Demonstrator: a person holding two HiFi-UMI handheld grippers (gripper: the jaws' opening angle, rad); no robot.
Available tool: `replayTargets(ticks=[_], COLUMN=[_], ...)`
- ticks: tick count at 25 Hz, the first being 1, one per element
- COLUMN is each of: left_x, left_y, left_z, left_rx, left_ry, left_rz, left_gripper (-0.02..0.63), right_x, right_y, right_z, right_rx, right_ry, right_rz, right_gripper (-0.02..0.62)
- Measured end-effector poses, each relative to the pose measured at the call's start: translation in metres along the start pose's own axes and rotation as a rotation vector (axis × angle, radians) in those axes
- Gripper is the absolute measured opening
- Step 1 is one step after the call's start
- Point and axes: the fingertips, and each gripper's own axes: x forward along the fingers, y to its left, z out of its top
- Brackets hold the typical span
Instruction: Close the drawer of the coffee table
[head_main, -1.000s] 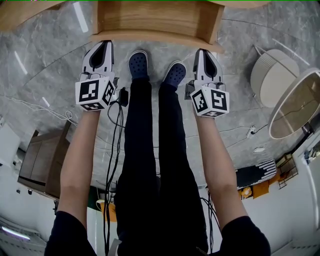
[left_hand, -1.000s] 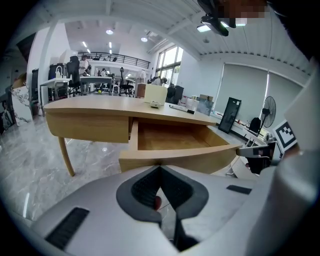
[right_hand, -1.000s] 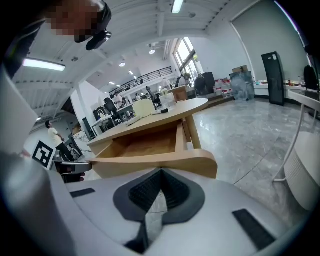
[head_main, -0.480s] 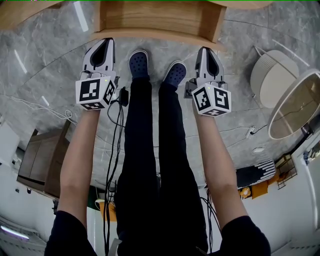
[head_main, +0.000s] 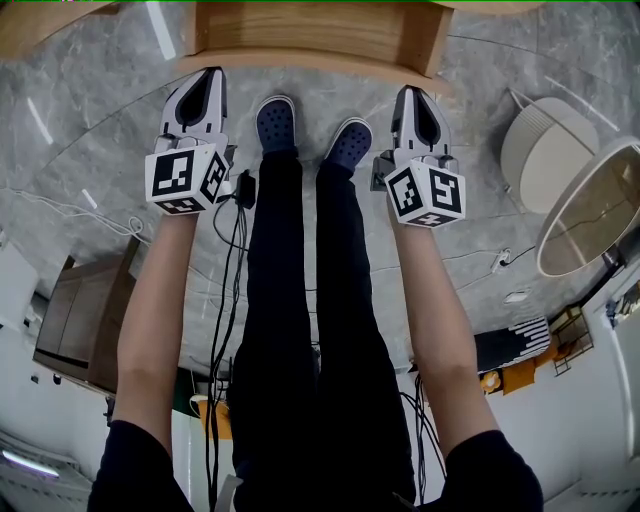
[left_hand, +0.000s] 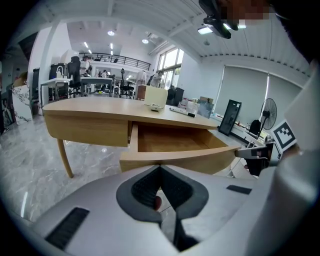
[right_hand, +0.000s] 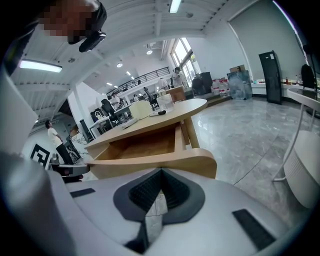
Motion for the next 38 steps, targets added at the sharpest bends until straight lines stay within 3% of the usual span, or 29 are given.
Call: replayTargets(ticks=[19, 38], left_x=[0.013, 0.024], left_y=[0.002, 0.005], left_z=[0.011, 0.025], left_rx=[0.013, 0.003], left_ry=[-0.011, -0.030], left_rz=[-0.007, 0.008], left_gripper=[0.025, 0.025], right_x=[0.014, 0.025], right_y=[-0.004, -0.006], right_z=[0.012, 0.025], right_rx=[0.010, -0.057], right_ry=[-0.010, -0.012], right_rz=[0.009, 0.017], right_gripper=[0.026, 0.025])
